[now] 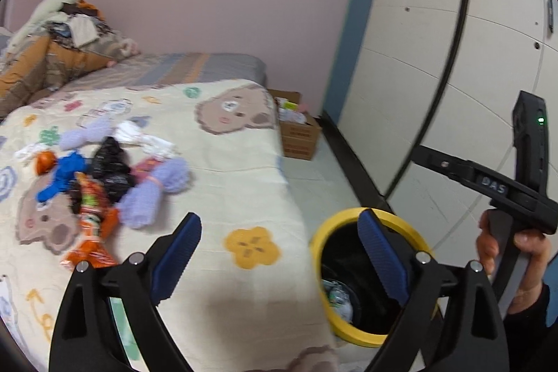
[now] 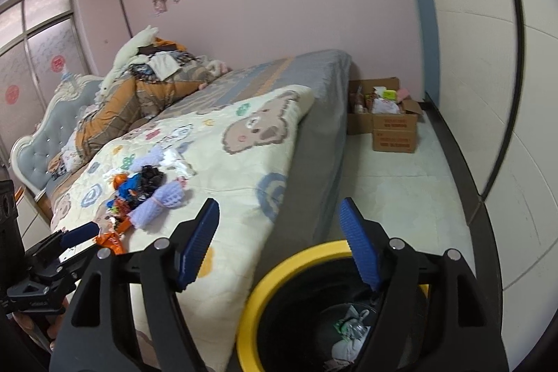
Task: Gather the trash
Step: 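Grasp the lavender mesh net with the right tool while the left grasps the orange wrapper, then carry the net and wrapper over the yellow bin and release both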
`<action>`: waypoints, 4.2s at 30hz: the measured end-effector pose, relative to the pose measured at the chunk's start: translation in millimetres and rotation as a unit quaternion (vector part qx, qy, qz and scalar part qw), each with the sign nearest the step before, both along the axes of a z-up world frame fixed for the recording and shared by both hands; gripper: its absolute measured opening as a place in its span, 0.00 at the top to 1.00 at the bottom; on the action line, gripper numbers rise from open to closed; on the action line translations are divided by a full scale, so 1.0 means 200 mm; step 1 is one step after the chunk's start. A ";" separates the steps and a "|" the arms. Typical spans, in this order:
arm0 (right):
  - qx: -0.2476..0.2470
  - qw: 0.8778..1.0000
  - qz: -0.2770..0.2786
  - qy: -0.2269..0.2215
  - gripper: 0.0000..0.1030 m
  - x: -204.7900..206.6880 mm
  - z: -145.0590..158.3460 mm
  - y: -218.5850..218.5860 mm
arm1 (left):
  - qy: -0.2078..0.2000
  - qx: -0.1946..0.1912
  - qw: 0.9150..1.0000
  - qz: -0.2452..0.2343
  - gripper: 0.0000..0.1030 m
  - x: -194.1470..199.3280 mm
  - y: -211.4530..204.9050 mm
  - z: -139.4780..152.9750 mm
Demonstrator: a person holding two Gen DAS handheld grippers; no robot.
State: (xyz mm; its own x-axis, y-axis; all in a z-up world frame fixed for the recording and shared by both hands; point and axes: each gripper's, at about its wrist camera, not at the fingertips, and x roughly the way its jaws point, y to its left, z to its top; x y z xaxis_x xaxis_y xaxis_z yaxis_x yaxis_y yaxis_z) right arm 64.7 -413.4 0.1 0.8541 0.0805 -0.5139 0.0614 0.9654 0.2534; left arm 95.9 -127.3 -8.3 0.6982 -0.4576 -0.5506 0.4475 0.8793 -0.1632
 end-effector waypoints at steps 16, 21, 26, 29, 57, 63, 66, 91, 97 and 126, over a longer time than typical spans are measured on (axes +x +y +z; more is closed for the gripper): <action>-0.014 0.995 0.102 0.001 0.33 0.32 0.06 0.49 | 0.004 -0.008 0.991 0.132 0.12 0.11 0.53 -0.02; -0.007 0.993 0.119 0.018 0.33 0.46 0.03 0.59 | 0.016 -0.004 0.986 0.168 0.12 0.18 0.66 -0.08; -0.006 0.989 0.139 0.041 0.33 0.60 -0.04 0.70 | 0.034 -0.005 0.981 0.192 0.12 0.24 0.76 -0.17; -0.005 0.987 0.148 0.054 0.33 0.69 -0.09 0.78 | 0.045 -0.003 0.978 0.203 0.12 0.27 0.80 -0.22; -0.016 0.973 0.146 0.179 0.33 1.31 -0.52 1.13 | 0.093 0.008 0.974 0.206 0.32 0.46 0.83 -0.44; -0.013 0.970 0.156 0.185 0.35 1.31 -0.52 1.19 | 0.089 0.000 0.980 0.177 0.69 0.42 0.80 -0.45; -0.004 0.968 0.161 0.192 0.41 1.31 -0.54 1.21 | 0.083 0.001 0.981 0.174 0.76 0.39 0.79 -0.44; 0.017 0.970 0.177 0.166 0.87 1.23 -0.48 1.23 | 0.080 -0.038 0.982 0.167 0.99 0.33 0.88 -0.40; 0.009 0.976 0.175 0.129 0.87 1.18 -0.40 1.21 | 0.059 -0.036 0.984 0.166 0.99 0.28 0.89 -0.34; 0.050 0.982 0.166 0.075 0.87 0.87 -0.19 0.86 | 0.106 0.058 0.978 0.169 0.71 0.50 0.67 -0.45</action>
